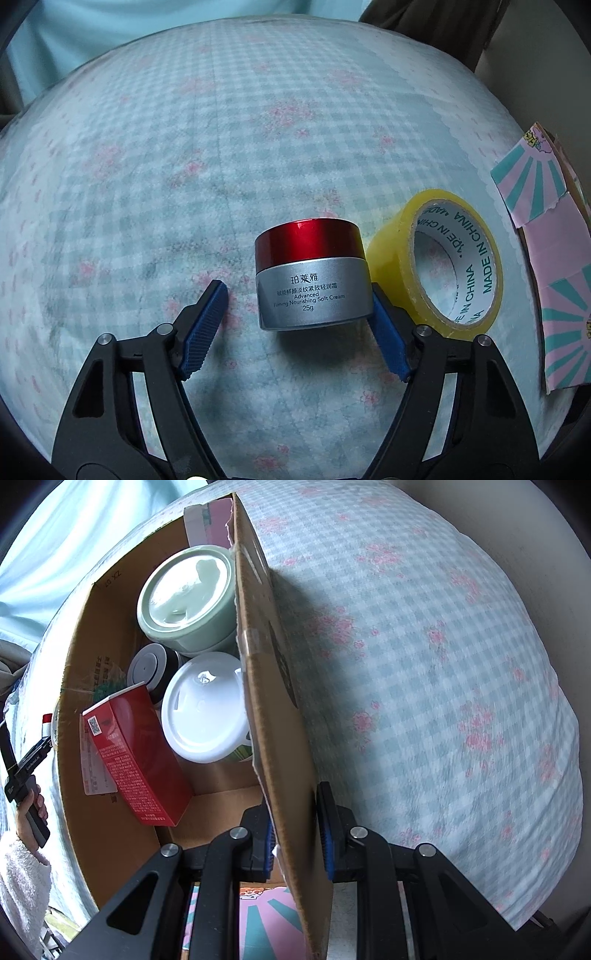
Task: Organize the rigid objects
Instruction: 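Move the left gripper to the red-capped silver cream jar and grasp it, then carry the red-capped cream jar into the box and release it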
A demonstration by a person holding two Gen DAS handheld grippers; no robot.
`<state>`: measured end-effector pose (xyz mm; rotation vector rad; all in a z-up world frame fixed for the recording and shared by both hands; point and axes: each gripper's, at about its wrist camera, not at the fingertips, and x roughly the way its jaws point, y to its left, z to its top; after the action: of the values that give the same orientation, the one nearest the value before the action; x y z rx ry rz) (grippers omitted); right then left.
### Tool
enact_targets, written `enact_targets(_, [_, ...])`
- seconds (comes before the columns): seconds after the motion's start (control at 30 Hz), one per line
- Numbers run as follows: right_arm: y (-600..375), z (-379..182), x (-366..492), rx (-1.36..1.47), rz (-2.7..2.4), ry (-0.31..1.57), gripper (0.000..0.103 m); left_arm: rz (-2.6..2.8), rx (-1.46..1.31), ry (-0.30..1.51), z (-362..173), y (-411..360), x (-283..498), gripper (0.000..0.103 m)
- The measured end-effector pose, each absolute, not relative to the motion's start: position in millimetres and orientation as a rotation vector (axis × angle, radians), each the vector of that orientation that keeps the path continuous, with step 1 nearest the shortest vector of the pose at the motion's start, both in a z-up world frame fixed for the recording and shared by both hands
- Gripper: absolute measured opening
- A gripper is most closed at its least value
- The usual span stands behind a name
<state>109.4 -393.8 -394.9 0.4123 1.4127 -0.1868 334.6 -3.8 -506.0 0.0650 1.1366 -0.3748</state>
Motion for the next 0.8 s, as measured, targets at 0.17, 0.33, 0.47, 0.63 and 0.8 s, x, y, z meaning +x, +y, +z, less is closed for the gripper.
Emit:
enact_targets(0.17, [-393, -394, 108, 0.418, -0.186, 1.412, 0.019, -0.398, 0.03, 1.144, -504, -5, 337, 0.056])
enact_targets(0.33, [-396, -396, 108, 0.425, -0.185, 1.409, 0.019, -0.372, 0.003, 1.147, -501, -5, 340, 0.054])
enact_targets(0.47, [-395, -399, 108, 0.43, -0.184, 1.411, 0.019, -0.357, -0.033, 1.116, -495, 3, 337, 0.054])
enact_targets(0.63, [-396, -401, 108, 0.433, -0.178, 1.413, 0.019, -0.357, -0.076, 1.063, -481, 11, 331, 0.054])
enact_targets(0.8, [-399, -402, 108, 0.442, -0.177, 1.413, 0.019, -0.363, -0.128, 0.993, -446, 16, 325, 0.054])
